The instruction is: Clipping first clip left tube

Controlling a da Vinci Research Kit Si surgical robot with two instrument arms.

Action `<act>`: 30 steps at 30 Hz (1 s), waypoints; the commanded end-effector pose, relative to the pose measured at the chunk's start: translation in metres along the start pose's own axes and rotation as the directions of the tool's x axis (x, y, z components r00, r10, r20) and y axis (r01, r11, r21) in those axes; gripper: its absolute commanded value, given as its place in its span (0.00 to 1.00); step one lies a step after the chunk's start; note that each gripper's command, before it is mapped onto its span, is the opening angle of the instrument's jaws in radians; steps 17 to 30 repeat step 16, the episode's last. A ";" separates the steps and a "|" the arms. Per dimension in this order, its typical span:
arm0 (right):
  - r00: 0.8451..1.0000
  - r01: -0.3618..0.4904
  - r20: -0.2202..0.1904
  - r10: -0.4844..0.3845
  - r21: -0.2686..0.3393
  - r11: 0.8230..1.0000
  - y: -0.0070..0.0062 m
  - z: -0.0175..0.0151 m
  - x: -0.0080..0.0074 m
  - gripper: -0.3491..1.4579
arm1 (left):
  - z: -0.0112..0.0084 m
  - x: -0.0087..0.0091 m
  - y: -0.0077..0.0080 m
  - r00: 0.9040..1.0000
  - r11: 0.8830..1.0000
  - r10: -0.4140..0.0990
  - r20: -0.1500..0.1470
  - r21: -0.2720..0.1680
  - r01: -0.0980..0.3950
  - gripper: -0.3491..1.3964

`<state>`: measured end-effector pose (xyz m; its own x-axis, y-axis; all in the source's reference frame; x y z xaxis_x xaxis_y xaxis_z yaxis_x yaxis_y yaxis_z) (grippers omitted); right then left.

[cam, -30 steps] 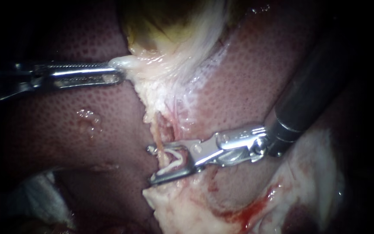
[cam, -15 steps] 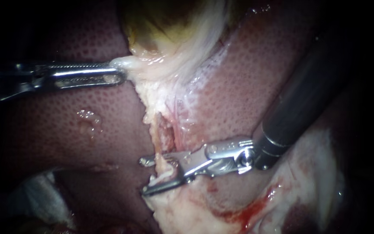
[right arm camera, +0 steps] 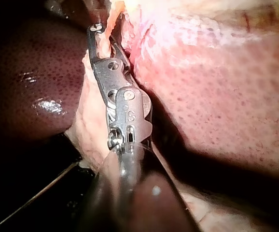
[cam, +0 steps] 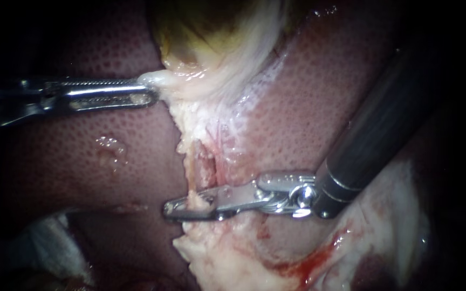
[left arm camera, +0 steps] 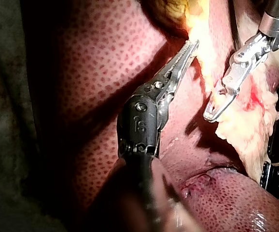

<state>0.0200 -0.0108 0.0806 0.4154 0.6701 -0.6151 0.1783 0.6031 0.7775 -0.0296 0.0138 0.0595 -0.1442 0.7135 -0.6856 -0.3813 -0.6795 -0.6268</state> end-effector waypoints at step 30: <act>0.999 -0.016 0.037 0.016 0.010 1.000 -0.0002 0.0001 -0.0007 0.00 | 0.0000 0.0000 -0.0001 1.000 1.000 0.000 0.000 -0.001 0.000 0.00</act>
